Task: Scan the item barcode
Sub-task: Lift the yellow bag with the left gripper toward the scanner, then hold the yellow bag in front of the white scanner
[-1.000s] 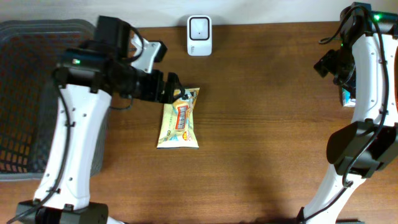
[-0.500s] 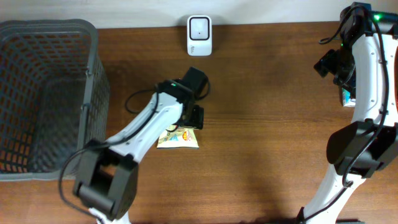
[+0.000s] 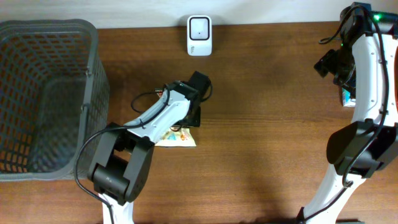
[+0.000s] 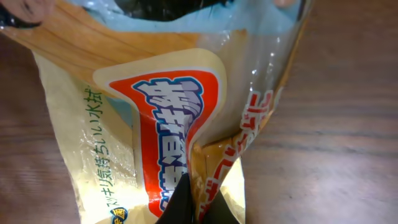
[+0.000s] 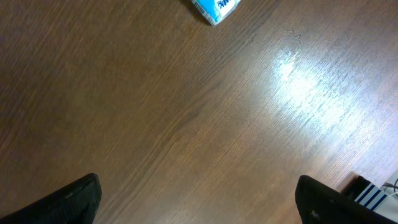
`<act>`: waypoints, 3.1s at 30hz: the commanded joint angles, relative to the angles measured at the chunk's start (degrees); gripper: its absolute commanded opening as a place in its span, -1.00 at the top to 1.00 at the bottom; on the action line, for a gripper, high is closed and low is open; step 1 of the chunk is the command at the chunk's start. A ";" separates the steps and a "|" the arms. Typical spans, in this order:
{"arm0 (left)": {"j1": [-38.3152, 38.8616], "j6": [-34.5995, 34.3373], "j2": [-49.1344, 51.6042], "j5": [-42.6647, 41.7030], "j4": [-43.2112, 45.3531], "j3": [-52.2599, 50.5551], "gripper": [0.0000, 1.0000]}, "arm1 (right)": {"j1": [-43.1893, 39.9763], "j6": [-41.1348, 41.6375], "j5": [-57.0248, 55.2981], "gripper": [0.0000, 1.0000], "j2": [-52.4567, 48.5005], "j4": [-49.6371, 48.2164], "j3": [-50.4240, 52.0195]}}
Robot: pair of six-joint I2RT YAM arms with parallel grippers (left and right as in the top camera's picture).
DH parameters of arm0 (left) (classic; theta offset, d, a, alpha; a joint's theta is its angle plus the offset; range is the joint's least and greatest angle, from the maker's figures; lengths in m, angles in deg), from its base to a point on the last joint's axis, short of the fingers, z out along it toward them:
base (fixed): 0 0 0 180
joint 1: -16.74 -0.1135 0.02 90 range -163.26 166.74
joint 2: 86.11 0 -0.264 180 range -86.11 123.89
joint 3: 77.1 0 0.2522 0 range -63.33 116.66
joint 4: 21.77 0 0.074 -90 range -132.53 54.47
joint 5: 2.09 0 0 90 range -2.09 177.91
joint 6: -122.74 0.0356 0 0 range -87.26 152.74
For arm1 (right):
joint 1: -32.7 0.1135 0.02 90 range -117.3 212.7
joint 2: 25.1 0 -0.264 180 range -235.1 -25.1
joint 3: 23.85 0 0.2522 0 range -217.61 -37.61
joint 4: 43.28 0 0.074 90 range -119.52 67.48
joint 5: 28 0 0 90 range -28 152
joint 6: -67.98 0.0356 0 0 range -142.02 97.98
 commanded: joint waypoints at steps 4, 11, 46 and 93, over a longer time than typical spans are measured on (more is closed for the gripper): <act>-3.34 16.94 0.72 -71.56 -0.31 11.15 1.00 | -0.07 -0.24 -0.09 -0.97 -0.17 0.00 0.13; -6.73 17.46 1.07 -85.55 4.68 11.21 1.00 | -0.07 -0.24 -0.09 -0.97 -0.17 0.00 0.13; -10.86 13.09 17.22 -17.05 -30.23 51.56 -0.01 | -0.07 -0.24 -0.09 -0.97 -0.17 0.00 0.13; -16.35 2.49 20.13 38.66 -32.68 64.59 1.00 | -0.07 -0.24 -0.09 -0.97 -0.17 0.00 0.13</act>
